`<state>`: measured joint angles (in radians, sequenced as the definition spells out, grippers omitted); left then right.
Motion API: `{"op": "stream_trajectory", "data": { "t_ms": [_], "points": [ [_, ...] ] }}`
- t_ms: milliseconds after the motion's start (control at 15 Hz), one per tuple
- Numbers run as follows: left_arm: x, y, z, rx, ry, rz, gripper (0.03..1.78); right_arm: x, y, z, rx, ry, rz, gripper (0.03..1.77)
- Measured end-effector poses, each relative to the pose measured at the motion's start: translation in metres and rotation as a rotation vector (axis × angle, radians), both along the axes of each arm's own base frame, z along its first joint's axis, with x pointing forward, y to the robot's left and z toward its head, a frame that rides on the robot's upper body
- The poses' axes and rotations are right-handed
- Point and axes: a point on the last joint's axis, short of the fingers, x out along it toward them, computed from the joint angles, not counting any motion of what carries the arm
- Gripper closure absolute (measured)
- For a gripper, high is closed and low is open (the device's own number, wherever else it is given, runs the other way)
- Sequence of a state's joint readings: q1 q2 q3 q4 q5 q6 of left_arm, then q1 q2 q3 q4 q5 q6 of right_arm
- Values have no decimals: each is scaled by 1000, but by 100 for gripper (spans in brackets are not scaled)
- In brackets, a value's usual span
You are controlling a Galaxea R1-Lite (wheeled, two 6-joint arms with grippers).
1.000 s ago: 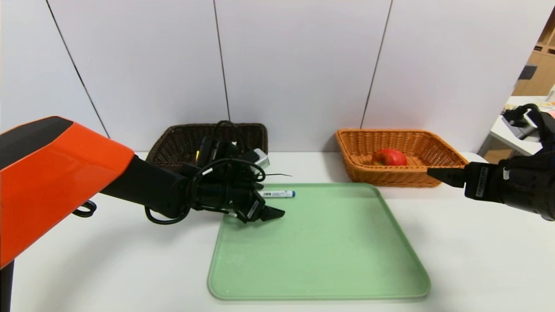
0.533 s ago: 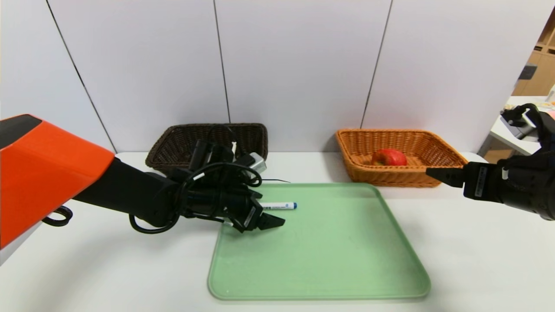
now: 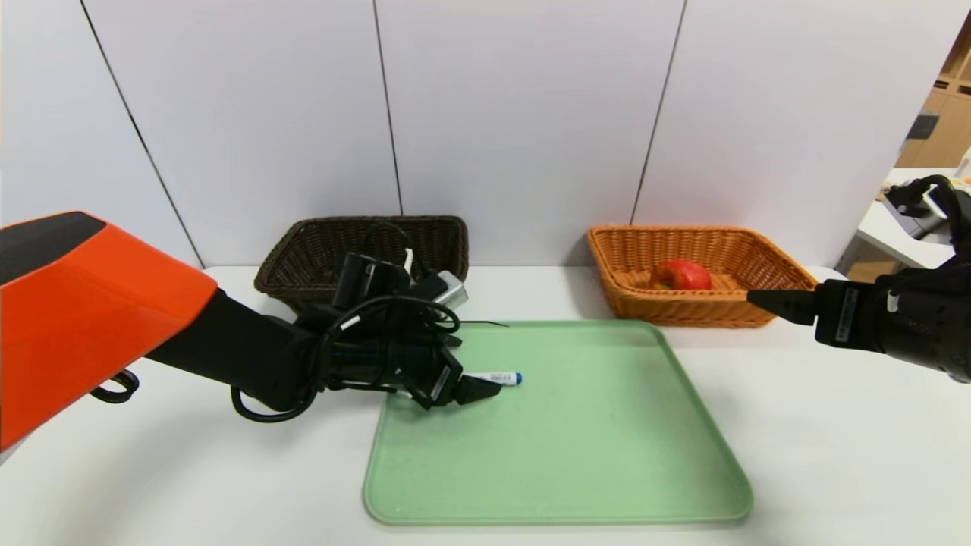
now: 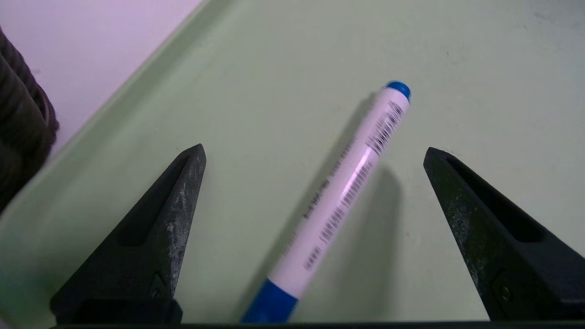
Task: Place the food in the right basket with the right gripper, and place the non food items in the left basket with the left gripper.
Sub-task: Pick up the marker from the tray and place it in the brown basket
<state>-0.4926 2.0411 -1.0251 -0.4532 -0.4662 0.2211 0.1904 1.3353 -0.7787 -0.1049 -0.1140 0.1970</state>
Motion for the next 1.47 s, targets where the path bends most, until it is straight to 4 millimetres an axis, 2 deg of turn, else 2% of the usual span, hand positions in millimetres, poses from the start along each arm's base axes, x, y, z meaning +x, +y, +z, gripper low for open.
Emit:
{"op": "stream_trajectory", "data": {
  "t_ms": [267, 733, 1467],
  "points": [
    [-9, -2, -15, -11, 3, -33, 12, -1, 0, 0, 3, 0, 6, 10],
    [-37, 12, -20, -1, 69, -72, 12, 1, 1, 1, 9, -2, 17, 10],
    [-44, 16, -23, 29, 62, -80, 12, 5, 5, 2, 10, -6, 32, 10]
  ]
}}
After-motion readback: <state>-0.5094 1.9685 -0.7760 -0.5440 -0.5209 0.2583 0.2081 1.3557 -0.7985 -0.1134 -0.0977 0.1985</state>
